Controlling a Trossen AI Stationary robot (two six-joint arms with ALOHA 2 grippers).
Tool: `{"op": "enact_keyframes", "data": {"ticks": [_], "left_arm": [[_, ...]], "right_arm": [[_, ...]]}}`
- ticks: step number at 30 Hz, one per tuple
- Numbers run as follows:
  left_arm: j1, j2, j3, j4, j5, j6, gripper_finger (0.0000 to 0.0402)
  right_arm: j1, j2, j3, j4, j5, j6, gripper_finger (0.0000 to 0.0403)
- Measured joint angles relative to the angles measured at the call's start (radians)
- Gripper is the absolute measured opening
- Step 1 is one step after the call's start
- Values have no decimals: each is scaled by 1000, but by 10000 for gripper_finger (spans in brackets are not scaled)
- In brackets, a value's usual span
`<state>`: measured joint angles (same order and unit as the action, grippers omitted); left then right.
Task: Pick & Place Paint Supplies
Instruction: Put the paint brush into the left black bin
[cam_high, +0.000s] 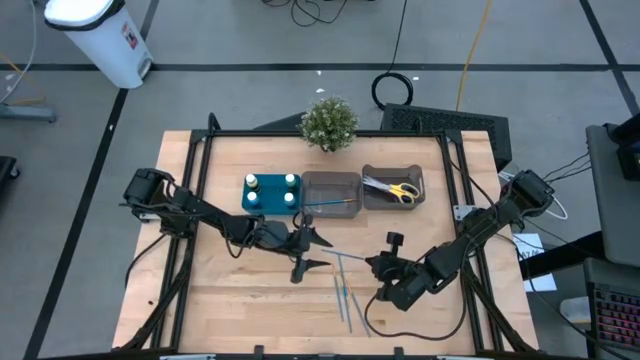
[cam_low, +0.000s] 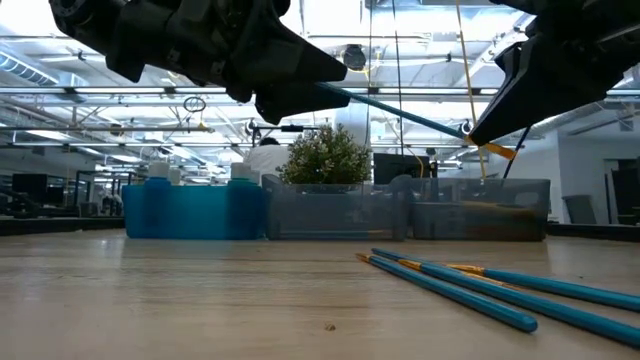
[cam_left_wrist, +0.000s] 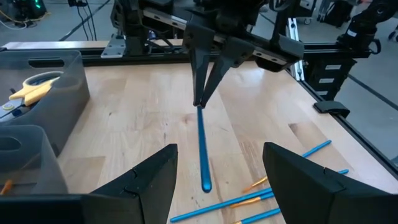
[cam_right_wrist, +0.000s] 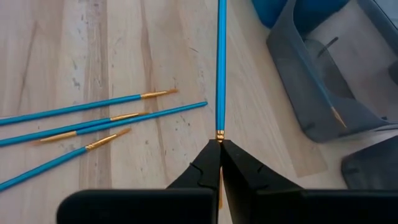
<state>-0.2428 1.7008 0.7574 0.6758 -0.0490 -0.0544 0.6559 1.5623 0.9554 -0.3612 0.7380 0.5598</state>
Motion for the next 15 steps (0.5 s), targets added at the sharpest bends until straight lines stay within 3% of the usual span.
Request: {"op": "enact_keyframes", "data": {"ticks": [6, 15], "left_arm": [[0, 0, 0, 0, 0, 5, 232], [0, 0, 0, 0, -1, 0, 106]], "right_arm": [[0, 0, 0, 14, 1, -8, 0], [0, 0, 0, 13, 0, -7, 0]]}}
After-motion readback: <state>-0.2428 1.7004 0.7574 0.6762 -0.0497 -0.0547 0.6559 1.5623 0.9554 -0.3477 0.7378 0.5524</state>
